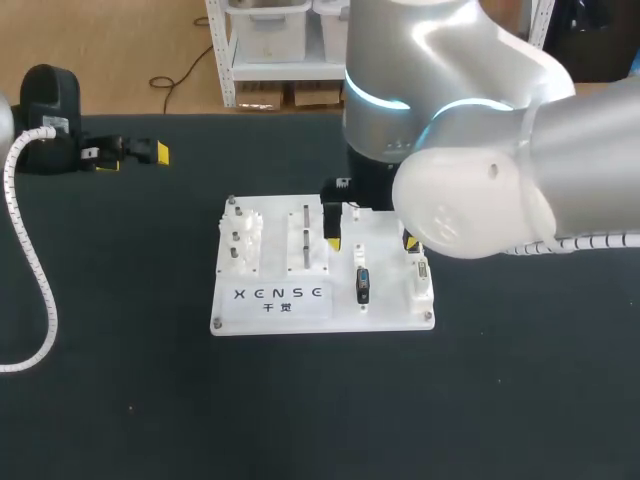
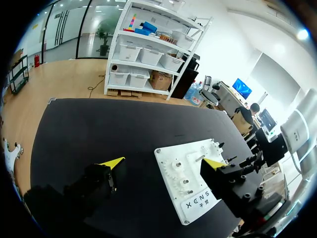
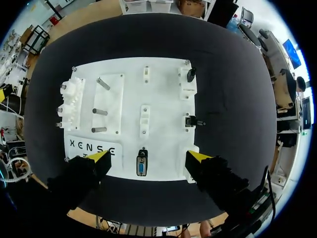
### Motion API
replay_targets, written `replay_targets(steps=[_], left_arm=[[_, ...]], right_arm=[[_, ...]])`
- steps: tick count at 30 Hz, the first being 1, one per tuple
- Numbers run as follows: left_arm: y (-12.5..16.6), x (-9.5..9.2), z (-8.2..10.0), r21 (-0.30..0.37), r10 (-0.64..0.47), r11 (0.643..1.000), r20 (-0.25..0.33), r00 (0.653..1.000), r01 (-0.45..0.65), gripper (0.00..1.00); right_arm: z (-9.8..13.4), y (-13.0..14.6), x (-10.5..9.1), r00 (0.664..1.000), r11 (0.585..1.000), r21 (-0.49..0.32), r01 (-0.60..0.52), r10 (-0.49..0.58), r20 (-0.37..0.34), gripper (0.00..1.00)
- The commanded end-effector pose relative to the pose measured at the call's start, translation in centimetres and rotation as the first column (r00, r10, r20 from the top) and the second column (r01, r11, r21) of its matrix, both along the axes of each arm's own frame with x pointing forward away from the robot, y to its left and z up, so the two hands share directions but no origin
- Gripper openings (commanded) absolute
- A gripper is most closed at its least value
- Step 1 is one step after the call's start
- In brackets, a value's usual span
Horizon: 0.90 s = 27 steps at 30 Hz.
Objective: Insert the USB connector, Ethernet cable, and multi-pin plug into their matching sockets one by one.
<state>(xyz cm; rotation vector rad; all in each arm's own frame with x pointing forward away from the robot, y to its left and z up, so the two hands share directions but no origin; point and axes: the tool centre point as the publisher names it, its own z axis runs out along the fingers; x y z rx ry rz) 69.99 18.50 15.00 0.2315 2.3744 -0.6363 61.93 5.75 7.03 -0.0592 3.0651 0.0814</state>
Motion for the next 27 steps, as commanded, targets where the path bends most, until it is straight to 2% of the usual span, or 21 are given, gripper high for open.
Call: replay_targets(steps=[1,6,13,21,22,23,25,27], left_arm=[[0.0,0.0,0.0,0.0,0.0,1.0,0.0,1.0,0.0,1.0],[0.0,0.0,0.0,0.0,0.0,1.0,0.0,1.0,0.0,1.0],[0.0,0.0,0.0,0.0,0.0,1.0,0.0,1.0,0.0,1.0],[0.0,0.0,0.0,0.0,0.0,1.0,0.0,1.0,0.0,1.0],[0.0,0.0,0.0,0.0,0.0,1.0,0.0,1.0,0.0,1.0],[0.0,0.0,0.0,0.0,0.0,1.0,0.0,1.0,0.0,1.0],[0.0,0.0,0.0,0.0,0.0,1.0,0.0,1.0,0.0,1.0],[0.0,0.0,0.0,0.0,0.0,1.0,0.0,1.0,0.0,1.0]], right_arm=[[0.4,0.1,-0.6,1.0,1.0,0.012,-0.002,0.002,0.012,1.0],[0.1,0.6,-1.1,1.0,1.0,0.014,-0.007,0.007,0.007,1.0],[-1.3,0.9,-2.7,1.0,1.0,0.006,-0.026,0.026,-0.011,1.0],[-3.4,1.0,-3.4,0.999,1.0,-0.017,0.016,-0.017,-0.029,1.0],[-3.5,1.0,-3.3,0.999,1.0,-0.019,0.022,-0.023,-0.03,0.98],[-3.6,1.1,-3.2,0.999,0.999,-0.019,0.028,-0.028,-0.032,0.89],[-3.9,1.0,-3.0,0.999,0.999,-0.018,0.039,-0.04,-0.032,0.86],[-4.2,1.0,-2.8,0.998,0.999,-0.018,0.051,-0.052,-0.035,0.69]])
